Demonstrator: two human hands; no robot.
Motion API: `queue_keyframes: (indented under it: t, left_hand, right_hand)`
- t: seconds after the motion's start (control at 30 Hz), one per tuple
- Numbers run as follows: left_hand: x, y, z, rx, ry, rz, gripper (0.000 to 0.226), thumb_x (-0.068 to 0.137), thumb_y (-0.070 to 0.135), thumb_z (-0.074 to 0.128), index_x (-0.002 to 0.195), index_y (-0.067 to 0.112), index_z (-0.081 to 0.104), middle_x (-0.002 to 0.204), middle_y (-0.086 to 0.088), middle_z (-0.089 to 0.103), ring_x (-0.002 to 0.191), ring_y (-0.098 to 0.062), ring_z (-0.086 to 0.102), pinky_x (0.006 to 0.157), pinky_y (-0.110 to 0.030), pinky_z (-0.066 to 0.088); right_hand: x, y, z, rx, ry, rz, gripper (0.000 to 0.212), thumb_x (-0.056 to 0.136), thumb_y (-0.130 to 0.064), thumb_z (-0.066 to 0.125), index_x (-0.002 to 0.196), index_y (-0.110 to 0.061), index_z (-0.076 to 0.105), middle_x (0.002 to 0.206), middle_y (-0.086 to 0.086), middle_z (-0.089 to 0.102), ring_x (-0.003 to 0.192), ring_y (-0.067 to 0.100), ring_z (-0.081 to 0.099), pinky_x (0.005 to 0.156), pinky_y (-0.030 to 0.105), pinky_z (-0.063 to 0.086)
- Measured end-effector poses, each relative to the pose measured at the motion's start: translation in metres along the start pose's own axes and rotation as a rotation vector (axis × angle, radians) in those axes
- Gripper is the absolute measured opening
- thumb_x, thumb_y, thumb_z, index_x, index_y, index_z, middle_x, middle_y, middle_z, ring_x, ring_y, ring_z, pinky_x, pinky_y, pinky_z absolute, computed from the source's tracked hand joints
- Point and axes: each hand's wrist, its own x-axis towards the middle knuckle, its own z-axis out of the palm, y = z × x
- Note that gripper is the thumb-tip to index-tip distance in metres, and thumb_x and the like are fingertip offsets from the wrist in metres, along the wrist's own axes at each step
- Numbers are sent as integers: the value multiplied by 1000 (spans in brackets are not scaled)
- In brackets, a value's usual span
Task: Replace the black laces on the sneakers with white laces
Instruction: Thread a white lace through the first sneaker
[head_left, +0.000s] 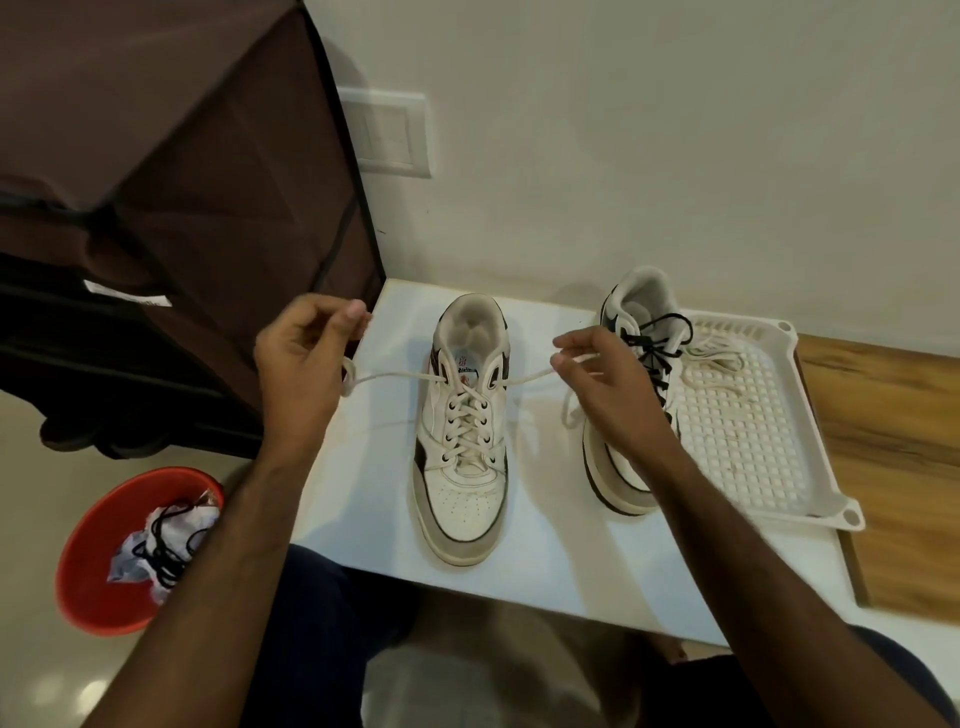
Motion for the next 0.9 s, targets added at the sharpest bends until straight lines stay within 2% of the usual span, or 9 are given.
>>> queue_keyframes:
  t: [0.13,0.23,0.33,0.4,0.53,0.63,0.7,0.8,0.9]
  left_hand:
    - [-7,13,14,44,-185,119,17,101,9,60,100,10,77,72,13,60,57,-8,50,56,-22,41]
    - [-12,12,30,149,-352,178,23,104,11,55,112,15,77,82,9,53,67,-2,50,65,-13,39]
    - [-18,4,39,169,-423,139,30,104,6,54,119,23,72,90,-1,55,80,-5,57,77,-18,45]
    - [-19,1,40,170,-400,123,31,100,2,59,117,23,74,92,1,61,81,-9,63,77,-20,48]
    - [-16,13,43,33,-227,98,23,93,4,69,110,17,76,100,3,75,94,-14,72,86,-27,55]
    - [-11,33,42,-268,-46,13,26,92,-1,69,114,11,72,101,1,78,99,-21,73,93,-34,57]
    - [-5,54,37,-403,29,29,26,94,-1,66,119,5,68,100,-1,77,92,-21,72,89,-38,59]
    - [7,93,27,-518,9,150,23,99,1,59,121,6,63,102,-1,75,84,-15,69,76,-38,61]
    - [15,127,14,-620,-19,260,23,99,7,61,121,6,59,105,0,74,88,-14,71,77,-33,59]
  right_hand:
    - [-13,-7,7,-163,-7,-174,27,95,-16,67,121,-22,65,123,-6,52,105,3,56,87,8,40]
    - [-17,-16,19,-126,-68,-182,21,96,-13,65,114,-23,67,114,-8,55,98,-2,59,79,2,39]
    - [-13,-18,30,-128,-97,-201,25,95,-12,64,117,-23,66,107,-6,56,92,0,58,78,6,42]
    - [-8,-17,37,-154,-123,-233,33,95,-13,64,124,-28,64,101,-8,54,90,3,57,80,12,43]
    - [2,-15,50,-347,-154,-270,34,97,-29,63,130,-38,62,100,-11,49,99,12,52,94,43,43]
    - [0,-23,54,-370,-164,-319,33,97,-36,63,130,-36,63,106,-12,48,108,14,46,97,44,38]
    - [-4,-32,56,-255,-242,-385,34,96,-35,67,130,-31,65,105,-10,52,102,12,50,94,39,43]
    - [-17,-48,59,-79,-451,-388,32,92,-31,73,123,-24,68,93,-5,61,84,6,57,79,27,51]
    - [-29,-53,66,-88,-567,-382,14,91,-28,75,99,-16,75,88,-1,64,80,10,60,75,32,53]
